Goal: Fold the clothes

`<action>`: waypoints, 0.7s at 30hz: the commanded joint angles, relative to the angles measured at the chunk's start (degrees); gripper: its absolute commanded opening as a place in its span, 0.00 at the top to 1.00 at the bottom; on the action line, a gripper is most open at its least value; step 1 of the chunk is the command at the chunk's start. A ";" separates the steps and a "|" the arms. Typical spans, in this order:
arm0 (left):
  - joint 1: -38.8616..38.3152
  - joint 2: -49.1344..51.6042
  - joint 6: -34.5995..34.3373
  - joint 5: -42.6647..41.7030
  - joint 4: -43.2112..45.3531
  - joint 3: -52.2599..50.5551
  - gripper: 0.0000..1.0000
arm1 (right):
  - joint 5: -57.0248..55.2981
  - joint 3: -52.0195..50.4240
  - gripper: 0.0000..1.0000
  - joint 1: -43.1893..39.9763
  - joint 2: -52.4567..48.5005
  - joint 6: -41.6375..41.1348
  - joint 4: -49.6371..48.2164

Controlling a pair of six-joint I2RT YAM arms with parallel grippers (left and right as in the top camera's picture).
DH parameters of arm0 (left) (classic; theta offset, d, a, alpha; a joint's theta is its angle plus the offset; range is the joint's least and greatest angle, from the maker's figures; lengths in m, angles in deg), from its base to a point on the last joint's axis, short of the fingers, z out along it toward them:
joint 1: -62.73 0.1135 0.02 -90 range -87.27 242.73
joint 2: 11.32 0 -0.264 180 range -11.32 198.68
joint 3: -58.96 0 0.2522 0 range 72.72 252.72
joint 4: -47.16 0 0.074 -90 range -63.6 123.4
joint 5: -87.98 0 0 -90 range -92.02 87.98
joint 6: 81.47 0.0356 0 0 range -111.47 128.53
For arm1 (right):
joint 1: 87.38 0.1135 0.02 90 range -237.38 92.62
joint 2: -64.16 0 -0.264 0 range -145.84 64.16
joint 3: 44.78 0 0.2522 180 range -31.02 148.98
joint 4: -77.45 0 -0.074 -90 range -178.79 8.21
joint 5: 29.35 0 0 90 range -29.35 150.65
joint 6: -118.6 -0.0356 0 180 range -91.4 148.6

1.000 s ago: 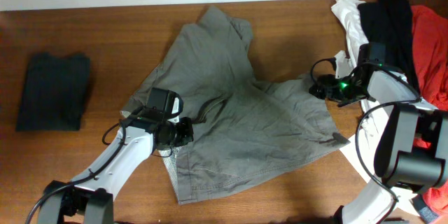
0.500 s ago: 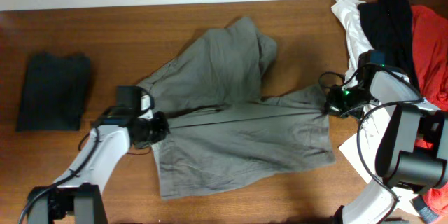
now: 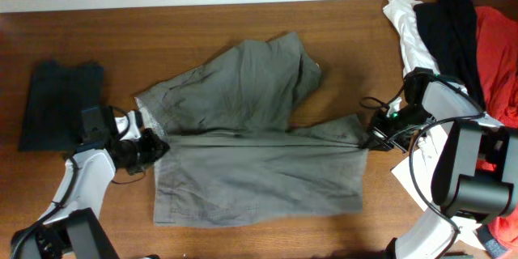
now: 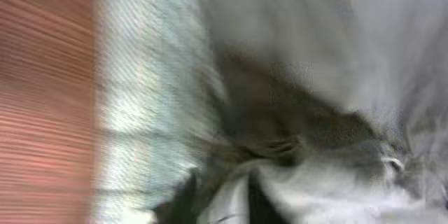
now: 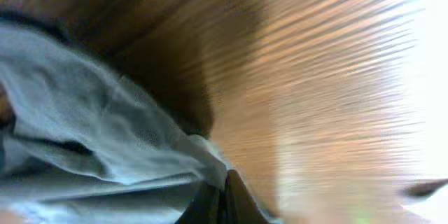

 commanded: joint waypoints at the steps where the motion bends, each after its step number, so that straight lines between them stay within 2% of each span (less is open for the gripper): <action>1: 3.02 0.13 0.76 5.81 0.79 1.46 0.57 | -7.67 0.46 0.90 -1.92 4.31 2.43 -1.38; 5: 3.02 -0.04 0.76 5.62 0.15 2.14 0.53 | -7.72 0.46 0.87 -2.03 9.18 2.60 -3.34; 8: 2.89 -0.24 0.76 5.20 -0.94 3.87 0.52 | -7.69 0.48 0.79 -2.03 12.63 2.62 -5.05; 11: 1.81 -0.48 0.76 1.14 -0.79 4.87 0.53 | -7.69 0.48 0.71 -2.03 14.34 2.62 -5.40; 16: -2.80 -0.39 0.61 0.70 -0.37 4.85 0.52 | -7.72 0.44 0.70 -2.03 14.27 2.62 -4.76; 19: -4.87 0.02 -5.18 4.87 1.22 4.74 0.53 | -7.72 0.44 0.70 -2.03 14.29 2.62 -4.37; 21: -4.90 0.98 -6.21 6.25 6.29 4.74 0.53 | -7.69 0.44 0.70 -2.03 14.29 3.58 -4.07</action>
